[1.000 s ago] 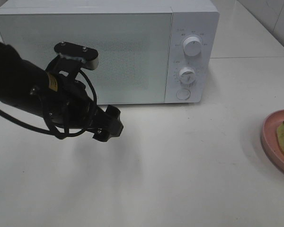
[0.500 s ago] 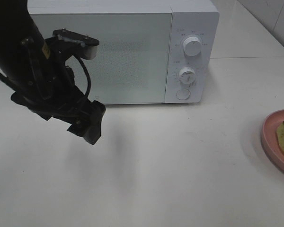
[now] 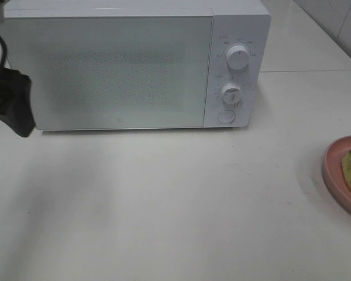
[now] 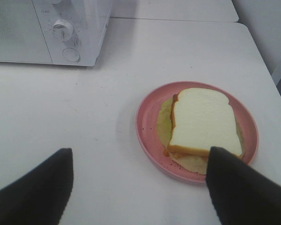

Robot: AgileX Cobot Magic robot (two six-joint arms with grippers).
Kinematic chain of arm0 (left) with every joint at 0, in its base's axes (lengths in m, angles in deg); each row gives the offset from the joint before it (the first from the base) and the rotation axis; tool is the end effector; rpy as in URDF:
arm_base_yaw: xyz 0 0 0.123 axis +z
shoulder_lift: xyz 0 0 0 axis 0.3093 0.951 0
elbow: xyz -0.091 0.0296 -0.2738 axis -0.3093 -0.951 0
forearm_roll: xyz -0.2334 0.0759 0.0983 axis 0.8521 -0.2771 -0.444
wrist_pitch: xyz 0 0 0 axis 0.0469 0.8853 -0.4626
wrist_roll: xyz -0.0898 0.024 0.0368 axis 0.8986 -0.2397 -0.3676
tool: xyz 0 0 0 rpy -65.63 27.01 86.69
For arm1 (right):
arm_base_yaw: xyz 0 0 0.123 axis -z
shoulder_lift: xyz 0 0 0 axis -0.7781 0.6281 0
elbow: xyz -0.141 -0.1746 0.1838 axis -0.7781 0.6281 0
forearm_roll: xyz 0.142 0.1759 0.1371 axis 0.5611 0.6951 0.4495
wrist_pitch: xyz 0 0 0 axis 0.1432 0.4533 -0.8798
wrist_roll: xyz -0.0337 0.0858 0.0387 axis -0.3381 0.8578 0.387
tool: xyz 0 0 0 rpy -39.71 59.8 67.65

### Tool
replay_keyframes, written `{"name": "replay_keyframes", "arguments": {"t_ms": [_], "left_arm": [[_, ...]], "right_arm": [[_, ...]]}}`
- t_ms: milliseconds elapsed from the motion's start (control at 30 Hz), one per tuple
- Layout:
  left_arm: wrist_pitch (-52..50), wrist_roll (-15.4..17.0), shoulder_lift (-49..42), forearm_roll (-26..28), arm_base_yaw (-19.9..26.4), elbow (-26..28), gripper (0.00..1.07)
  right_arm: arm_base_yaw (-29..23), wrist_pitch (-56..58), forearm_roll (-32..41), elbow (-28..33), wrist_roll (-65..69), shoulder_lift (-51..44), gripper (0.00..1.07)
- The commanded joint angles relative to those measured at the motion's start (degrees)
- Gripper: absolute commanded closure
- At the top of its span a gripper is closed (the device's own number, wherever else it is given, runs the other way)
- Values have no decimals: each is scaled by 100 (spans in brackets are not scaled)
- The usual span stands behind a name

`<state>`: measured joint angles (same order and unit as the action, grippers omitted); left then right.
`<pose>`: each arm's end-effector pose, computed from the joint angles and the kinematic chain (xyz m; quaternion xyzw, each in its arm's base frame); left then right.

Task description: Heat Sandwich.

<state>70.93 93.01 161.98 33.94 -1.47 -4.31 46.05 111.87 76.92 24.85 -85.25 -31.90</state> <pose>0.2707 -0.1006 0.2779 0.1294 0.9858 -0.0440 0.0975 0.0117 -0.0035 0.2842 -0.0235 0.8361 0.0055 0.5480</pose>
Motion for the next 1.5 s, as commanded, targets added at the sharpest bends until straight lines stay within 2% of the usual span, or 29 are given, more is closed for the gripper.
{"name": "replay_keyframes", "arguments": {"t_ms": [33, 133, 233, 433, 467, 567, 600, 733, 867, 1033, 1100, 1300, 1500], "left_arm": [[309, 34, -395, 57, 584, -149, 8], [435, 34, -590, 57, 802, -281, 8], [521, 34, -1037, 40, 1020, -716, 8], [533, 34, -1719, 17, 1020, -1289, 8], [533, 34, -1994, 17, 1020, -1553, 8], [516, 29, -2298, 11, 1020, -1805, 8], [453, 17, -2567, -34, 1020, -2051, 8], [218, -74, -2985, -97, 1020, -2441, 8], [11, -275, -3804, -23, 1020, -3163, 8], [-80, -275, -4200, 0, 1020, -3478, 8], [-401, -286, -4629, 29, 1020, -3638, 8], [-401, -510, -5317, 109, 1020, -3627, 8], [-401, -516, -5701, 103, 1020, -3627, 8]], "right_arm": [[46, -34, -6, 6, 6, -160, 32], [46, -34, -6, 6, 6, -160, 32], [46, -34, -6, 6, 6, -160, 32], [46, -34, -6, 6, 6, -160, 32], [46, -34, -6, 6, 6, -160, 32], [46, -34, -6, 6, 6, -160, 32], [46, -34, -6, 6, 6, -160, 32], [46, -34, -6, 6, 6, -160, 32], [46, -34, -6, 6, 6, -160, 32], [46, -34, -6, 6, 6, -160, 32], [46, -34, -6, 6, 6, -160, 32], [46, -34, -6, 6, 6, -160, 32], [46, -34, -6, 6, 6, -160, 32]]}}
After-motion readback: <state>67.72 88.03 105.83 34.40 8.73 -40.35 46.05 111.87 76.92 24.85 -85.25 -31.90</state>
